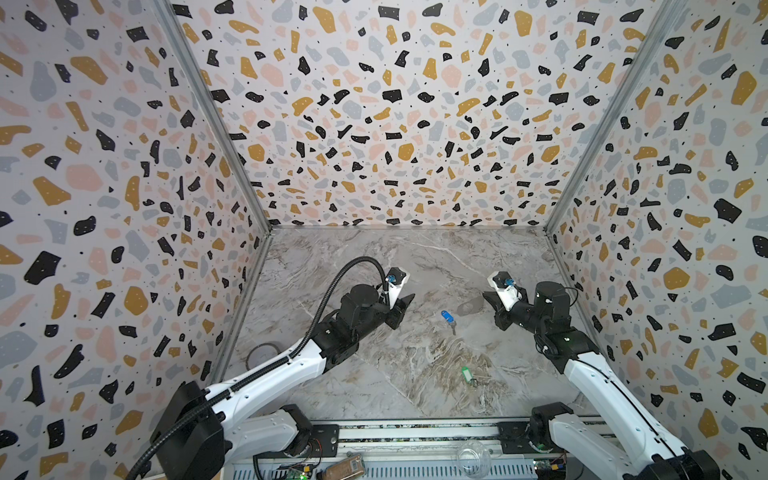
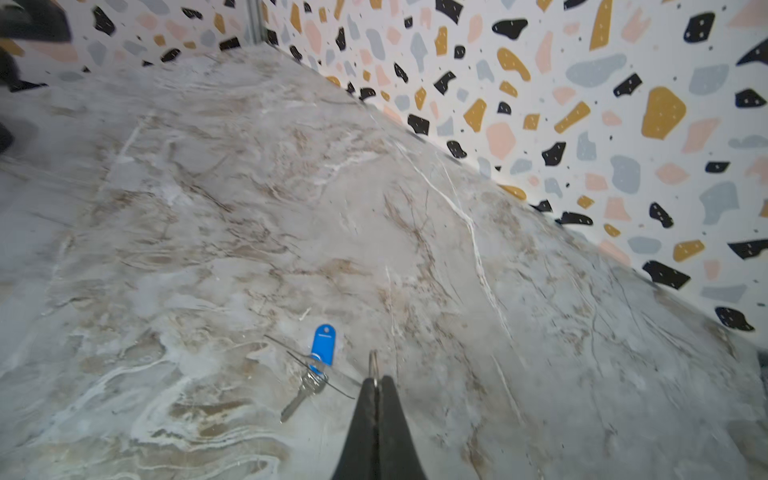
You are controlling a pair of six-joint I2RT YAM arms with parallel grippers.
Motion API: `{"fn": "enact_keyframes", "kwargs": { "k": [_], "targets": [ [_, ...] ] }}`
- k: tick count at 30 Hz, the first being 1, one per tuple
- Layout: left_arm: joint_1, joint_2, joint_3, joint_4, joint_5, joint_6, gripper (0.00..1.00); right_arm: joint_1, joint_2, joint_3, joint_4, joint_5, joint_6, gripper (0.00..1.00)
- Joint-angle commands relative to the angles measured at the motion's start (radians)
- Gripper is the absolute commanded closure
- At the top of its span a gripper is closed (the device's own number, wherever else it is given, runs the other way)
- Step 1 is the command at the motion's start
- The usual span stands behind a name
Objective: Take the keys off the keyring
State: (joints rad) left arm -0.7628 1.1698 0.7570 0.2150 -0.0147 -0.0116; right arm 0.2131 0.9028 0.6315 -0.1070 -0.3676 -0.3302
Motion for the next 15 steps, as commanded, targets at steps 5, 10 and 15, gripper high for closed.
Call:
{"fn": "enact_keyframes", "kwargs": {
  "k": [5, 10, 15],
  "targets": [
    [0.009, 0.047, 0.002, 0.123, 0.047, -0.025, 0.54, -0.022, -0.007, 0.093, -0.202, 0.234, -0.079, 1.0],
    [0.011, 0.047, -0.012, 0.13, 0.053, -0.042, 0.54, -0.064, 0.074, 0.105, -0.216, 0.263, -0.149, 1.0],
    [0.011, 0.019, -0.049, 0.145, 0.038, -0.078, 0.54, -0.064, 0.249, 0.089, -0.082, 0.253, -0.163, 1.0]
  ]
}}
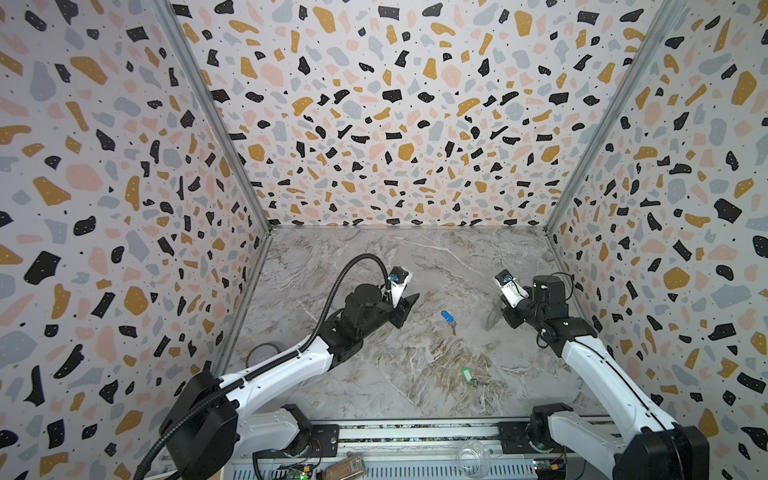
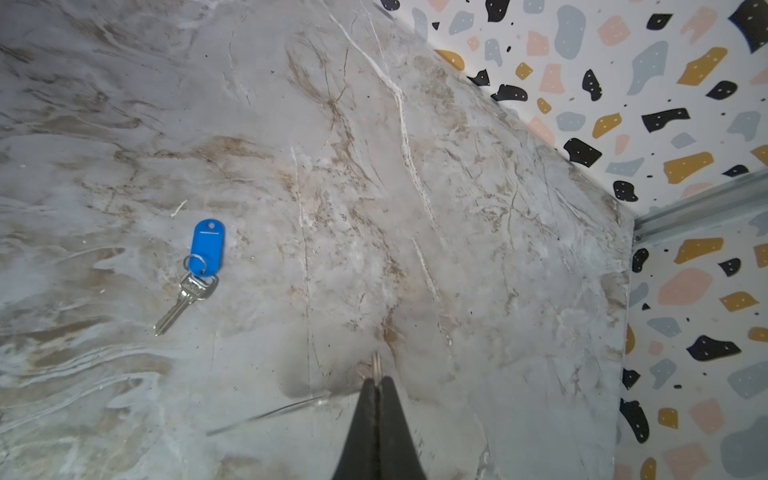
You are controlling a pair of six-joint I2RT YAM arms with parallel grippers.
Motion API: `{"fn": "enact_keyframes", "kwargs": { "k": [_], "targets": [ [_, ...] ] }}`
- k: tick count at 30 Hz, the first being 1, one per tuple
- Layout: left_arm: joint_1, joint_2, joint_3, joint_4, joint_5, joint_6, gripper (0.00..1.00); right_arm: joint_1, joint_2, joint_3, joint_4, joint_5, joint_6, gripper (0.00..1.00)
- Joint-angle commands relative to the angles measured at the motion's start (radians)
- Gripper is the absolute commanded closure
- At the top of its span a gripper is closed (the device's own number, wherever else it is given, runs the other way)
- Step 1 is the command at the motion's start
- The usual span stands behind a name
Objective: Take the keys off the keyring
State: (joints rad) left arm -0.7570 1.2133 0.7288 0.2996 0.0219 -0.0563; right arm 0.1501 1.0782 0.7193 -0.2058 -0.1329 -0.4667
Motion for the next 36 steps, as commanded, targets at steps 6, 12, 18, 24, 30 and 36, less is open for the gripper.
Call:
{"fn": "enact_keyframes", "kwargs": {
  "k": [6, 12, 18, 24, 30, 36],
  "targets": [
    [0.005, -0.073, -0.046, 0.06, -0.024, -0.071, 0.54, -0.001, 0.271, 0.066, 0.14, -0.011, 0.016, 1.0],
    [0.006, -0.1, -0.034, 0.019, -0.046, -0.067, 0.54, 0.008, 0.428, 0.113, 0.248, -0.021, 0.083, 1.0],
    [0.005, -0.118, -0.029, -0.015, -0.068, -0.047, 0.54, 0.06, 0.501, 0.156, 0.267, -0.031, 0.111, 1.0],
    [0.006, -0.122, -0.032, -0.027, -0.096, -0.03, 0.52, 0.065, 0.546, 0.177, 0.267, -0.031, 0.164, 0.99],
    [0.031, -0.171, -0.044, -0.034, -0.223, -0.008, 0.42, 0.054, 0.546, 0.214, 0.263, -0.024, 0.234, 0.62],
    [0.115, -0.28, -0.093, 0.003, -0.53, -0.019, 0.19, -0.013, 0.391, 0.196, 0.324, -0.019, 0.32, 0.01]
  ]
}}
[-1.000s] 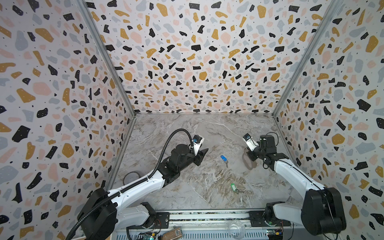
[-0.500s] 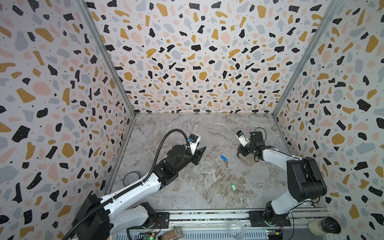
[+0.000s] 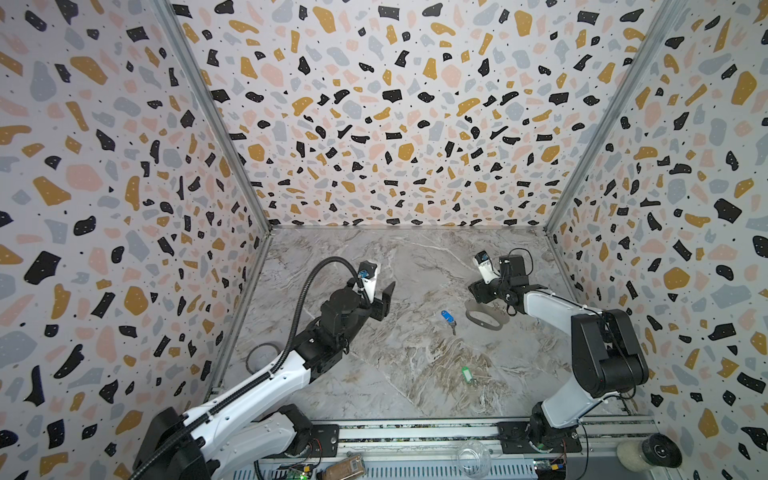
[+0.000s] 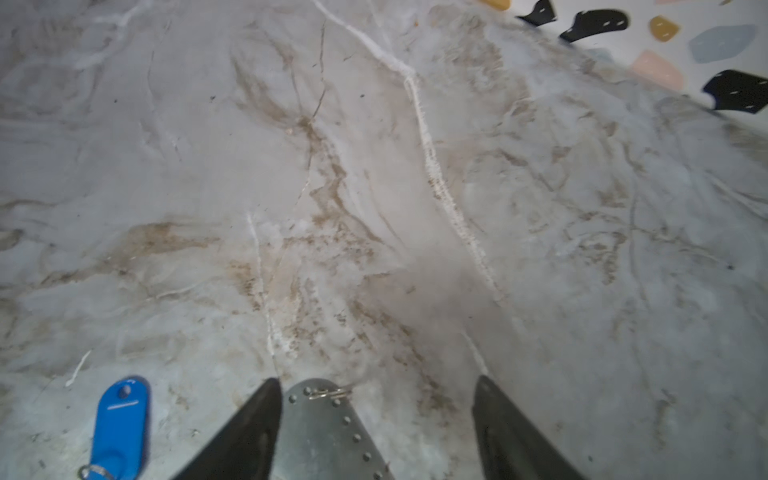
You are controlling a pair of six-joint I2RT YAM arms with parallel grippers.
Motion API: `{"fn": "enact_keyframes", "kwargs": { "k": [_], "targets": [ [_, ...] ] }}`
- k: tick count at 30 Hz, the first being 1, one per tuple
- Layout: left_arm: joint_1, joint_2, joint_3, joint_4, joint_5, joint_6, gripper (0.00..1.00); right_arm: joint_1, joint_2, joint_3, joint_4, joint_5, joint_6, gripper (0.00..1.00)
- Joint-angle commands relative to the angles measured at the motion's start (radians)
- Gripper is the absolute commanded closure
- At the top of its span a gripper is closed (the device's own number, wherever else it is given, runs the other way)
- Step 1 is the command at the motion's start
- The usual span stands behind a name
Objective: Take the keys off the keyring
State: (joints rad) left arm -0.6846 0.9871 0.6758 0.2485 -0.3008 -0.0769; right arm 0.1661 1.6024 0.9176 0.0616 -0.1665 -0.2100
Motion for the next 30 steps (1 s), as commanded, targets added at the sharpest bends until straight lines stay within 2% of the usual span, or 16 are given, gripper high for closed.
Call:
{"fn": "enact_keyframes", "kwargs": {
  "k": [1, 4, 6, 9, 12, 13, 15, 19, 24, 28, 30],
  "targets": [
    [0.073, -0.071, -0.066, 0.074, -0.243, -0.012, 0.15, -0.047, -0.178, -0.046, 0.107, 0.026, 0.077, 0.01],
    [0.191, -0.104, -0.168, 0.17, -0.37, -0.031, 0.12, -0.106, -0.308, -0.252, 0.323, 0.105, 0.122, 0.01],
    [0.258, -0.112, -0.267, 0.309, -0.472, -0.029, 0.12, -0.147, -0.354, -0.412, 0.473, 0.163, 0.167, 0.01],
    [0.345, -0.068, -0.336, 0.411, -0.461, -0.014, 0.12, -0.183, -0.369, -0.59, 0.664, 0.193, 0.22, 0.01],
    [0.369, 0.021, -0.358, 0.468, -0.429, 0.056, 0.11, -0.186, -0.352, -0.714, 0.889, 0.216, 0.226, 0.01],
    [0.373, 0.046, -0.374, 0.503, -0.424, 0.07, 0.11, -0.186, -0.352, -0.709, 0.889, 0.215, 0.223, 0.01],
    [0.381, 0.108, -0.419, 0.616, -0.397, 0.082, 0.11, -0.185, -0.332, -0.753, 1.046, 0.18, 0.199, 0.01],
    [0.4, 0.205, -0.491, 0.773, -0.386, 0.103, 0.1, -0.183, -0.307, -0.722, 0.998, 0.19, 0.186, 0.01],
    [0.468, 0.302, -0.629, 1.091, -0.279, 0.08, 0.1, -0.184, -0.328, -0.749, 1.037, 0.171, 0.178, 0.01],
    [0.513, 0.418, -0.629, 1.204, -0.187, 0.072, 0.09, -0.184, -0.33, -0.753, 1.038, 0.111, 0.174, 0.01],
    [0.514, 0.415, -0.577, 1.098, -0.176, 0.077, 0.08, -0.185, -0.309, -0.747, 1.06, 0.07, 0.196, 0.01]
  ]
}}
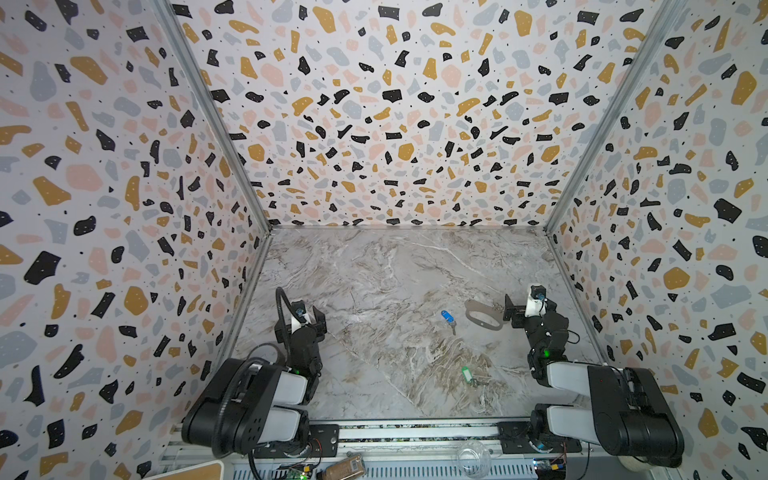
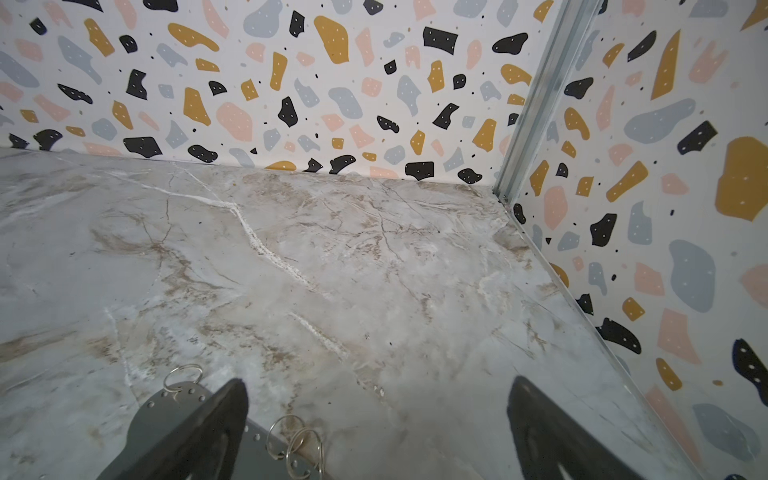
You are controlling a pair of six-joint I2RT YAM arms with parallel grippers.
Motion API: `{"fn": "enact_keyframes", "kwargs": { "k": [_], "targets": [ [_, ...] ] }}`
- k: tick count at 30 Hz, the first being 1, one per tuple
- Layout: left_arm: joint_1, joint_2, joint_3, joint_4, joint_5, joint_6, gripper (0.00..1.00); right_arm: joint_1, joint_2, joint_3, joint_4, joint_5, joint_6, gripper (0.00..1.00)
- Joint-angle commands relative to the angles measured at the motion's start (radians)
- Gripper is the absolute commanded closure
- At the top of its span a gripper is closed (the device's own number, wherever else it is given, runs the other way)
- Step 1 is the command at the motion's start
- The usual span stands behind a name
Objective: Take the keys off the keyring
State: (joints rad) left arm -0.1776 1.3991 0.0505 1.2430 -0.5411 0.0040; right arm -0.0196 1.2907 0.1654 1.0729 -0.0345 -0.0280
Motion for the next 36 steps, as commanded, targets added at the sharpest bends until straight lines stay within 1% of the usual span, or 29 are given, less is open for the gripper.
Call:
{"fn": "enact_keyframes", "kwargs": {
  "k": [1, 2, 4, 6, 7, 8, 9, 10, 11, 12, 13, 14, 16, 18, 19, 23, 28, 32, 36],
  "targets": [
    [0.007, -0.012, 0.074, 0.027, 0.068, -0.005, 0.08, 0.002, 0.01, 0.016, 0.033, -0.067, 0.012, 0.01],
    [0.007, -0.013, 0.094, -0.015, 0.079, -0.001, 0.08, 0.0, 0.02, 0.025, 0.03, -0.071, 0.018, 0.01],
    [0.012, 0.006, 0.088, 0.027, 0.082, -0.003, 0.07, -0.003, 0.024, 0.031, 0.029, -0.079, 0.024, 0.01],
    [0.018, -0.002, 0.1, -0.011, 0.091, -0.004, 0.07, 0.006, 0.024, -0.049, 0.227, -0.14, 0.036, 0.01],
    [0.019, -0.002, 0.101, -0.012, 0.091, -0.006, 0.07, 0.028, 0.044, -0.059, 0.241, -0.108, 0.019, 0.01],
    [0.02, 0.0, 0.1, -0.007, 0.091, -0.006, 0.07, 0.052, 0.088, -0.061, 0.292, -0.043, 0.014, 0.01],
    [0.021, 0.001, 0.101, -0.008, 0.091, -0.007, 0.07, 0.057, 0.144, -0.069, 0.362, -0.03, 0.017, 0.01],
    [0.021, 0.001, 0.101, -0.011, 0.092, -0.008, 0.07, 0.063, 0.219, -0.075, 0.453, -0.043, 0.005, 0.01],
    [0.022, 0.001, 0.101, -0.01, 0.092, -0.009, 0.07, 0.086, 0.262, -0.066, 0.494, -0.025, -0.008, 0.01],
    [0.023, 0.0, 0.103, -0.011, 0.092, -0.009, 0.07, 0.103, 0.222, -0.041, 0.362, 0.025, -0.019, 0.01],
    [0.023, 0.001, 0.103, -0.013, 0.091, -0.009, 0.06, 0.113, 0.188, 0.019, 0.19, 0.068, -0.011, 0.01],
    [0.023, 0.002, 0.104, -0.013, 0.092, -0.009, 0.06, 0.116, 0.2, 0.044, 0.17, 0.082, -0.003, 0.01],
    [0.023, 0.001, 0.104, -0.016, 0.09, -0.01, 0.06, 0.118, 0.221, 0.009, 0.291, 0.092, -0.011, 0.01],
    [0.024, 0.0, 0.106, -0.017, 0.092, -0.01, 0.05, 0.14, 0.215, -0.016, 0.328, 0.123, -0.027, 0.01],
    [0.024, 0.0, 0.106, -0.019, 0.091, -0.01, 0.05, 0.141, 0.22, -0.019, 0.343, 0.113, -0.03, 0.01],
    [0.024, 0.004, 0.109, -0.023, 0.091, -0.012, 0.04, 0.121, 0.218, 0.008, 0.283, 0.076, -0.017, 0.01],
    [0.026, 0.004, 0.111, -0.024, 0.094, -0.015, 0.02, 0.12, 0.224, 0.015, 0.277, 0.073, -0.017, 0.01],
    [0.027, 0.005, 0.112, -0.025, 0.093, -0.015, 0.03, 0.117, 0.231, 0.037, 0.227, 0.057, -0.017, 0.01],
    [0.029, 0.003, 0.111, -0.028, 0.095, -0.015, 0.02, 0.109, 0.229, 0.033, 0.236, 0.045, -0.012, 0.01]
  ]
}}
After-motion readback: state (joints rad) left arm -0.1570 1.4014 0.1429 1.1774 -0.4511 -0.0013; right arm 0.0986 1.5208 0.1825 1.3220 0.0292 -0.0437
